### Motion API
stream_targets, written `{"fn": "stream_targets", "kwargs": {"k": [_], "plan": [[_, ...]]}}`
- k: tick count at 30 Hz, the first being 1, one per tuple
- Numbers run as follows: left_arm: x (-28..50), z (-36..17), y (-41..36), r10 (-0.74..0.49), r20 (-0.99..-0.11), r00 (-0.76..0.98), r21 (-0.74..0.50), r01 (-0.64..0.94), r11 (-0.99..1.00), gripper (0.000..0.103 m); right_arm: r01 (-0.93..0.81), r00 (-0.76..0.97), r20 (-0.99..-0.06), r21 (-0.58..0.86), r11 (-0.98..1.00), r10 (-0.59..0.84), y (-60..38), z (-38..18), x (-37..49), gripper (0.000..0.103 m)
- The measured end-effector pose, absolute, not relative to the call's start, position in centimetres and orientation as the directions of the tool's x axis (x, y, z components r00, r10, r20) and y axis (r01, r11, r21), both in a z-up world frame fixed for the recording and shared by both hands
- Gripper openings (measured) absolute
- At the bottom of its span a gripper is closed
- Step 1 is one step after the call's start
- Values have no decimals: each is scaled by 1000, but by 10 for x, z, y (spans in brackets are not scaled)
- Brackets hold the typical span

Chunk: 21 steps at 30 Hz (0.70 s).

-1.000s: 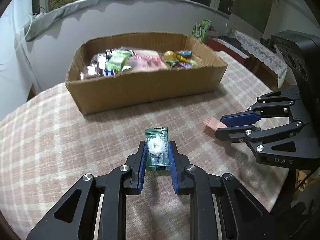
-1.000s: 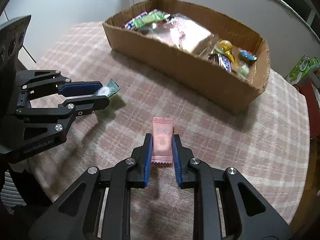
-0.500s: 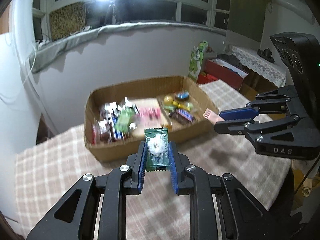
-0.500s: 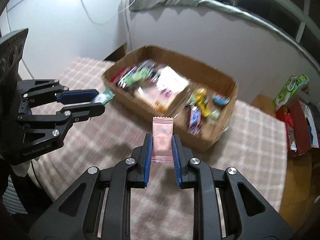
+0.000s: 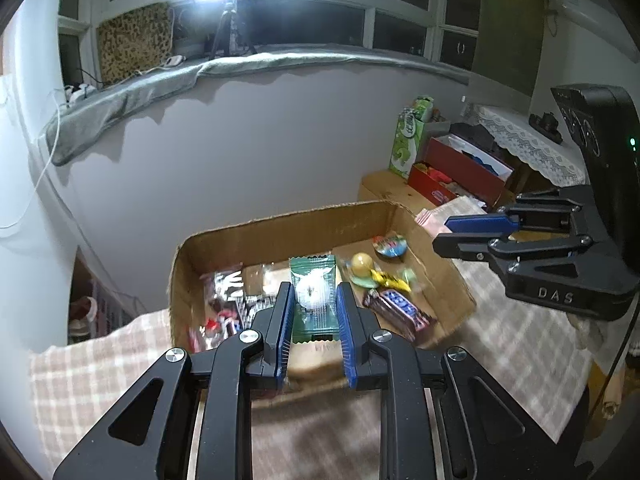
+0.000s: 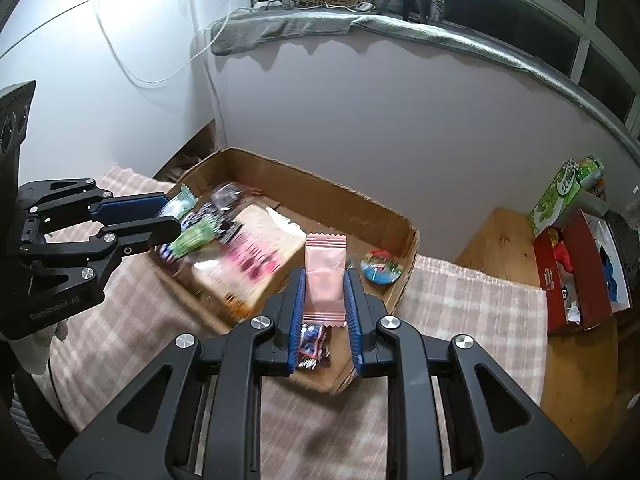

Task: Organize snacks
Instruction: 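Carry both candies over the box and lower them inside, then open both grippers to release the candies and withdraw from the box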

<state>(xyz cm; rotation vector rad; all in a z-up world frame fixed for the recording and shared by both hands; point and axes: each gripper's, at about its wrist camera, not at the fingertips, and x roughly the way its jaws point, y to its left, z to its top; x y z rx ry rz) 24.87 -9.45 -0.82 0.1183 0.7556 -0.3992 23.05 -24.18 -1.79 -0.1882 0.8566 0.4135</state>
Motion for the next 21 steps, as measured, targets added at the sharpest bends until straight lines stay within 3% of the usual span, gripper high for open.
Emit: {"fn": "stream_targets", "kwargs": {"k": [17,18,19,21], "plan": [[277,-27,-112,-266,-720,641,-28,357,934,23,-412,548,-788,38,910,281,-248,-49,262,22],[279,-27,-112,-265,-722,639,-29,355,934,24,-411,551,-786,36,911,279,-248,-49,261,30],[279,-26,-111,-262,-723,639,-28,352,936,29,-409,556,-784,33,912,277,-248,-48,260,44],[278,-24,-111,-258,-719,645,-23,349,937,33,-403,570,-774,29,915,276,-249,-45,258,53]]}}
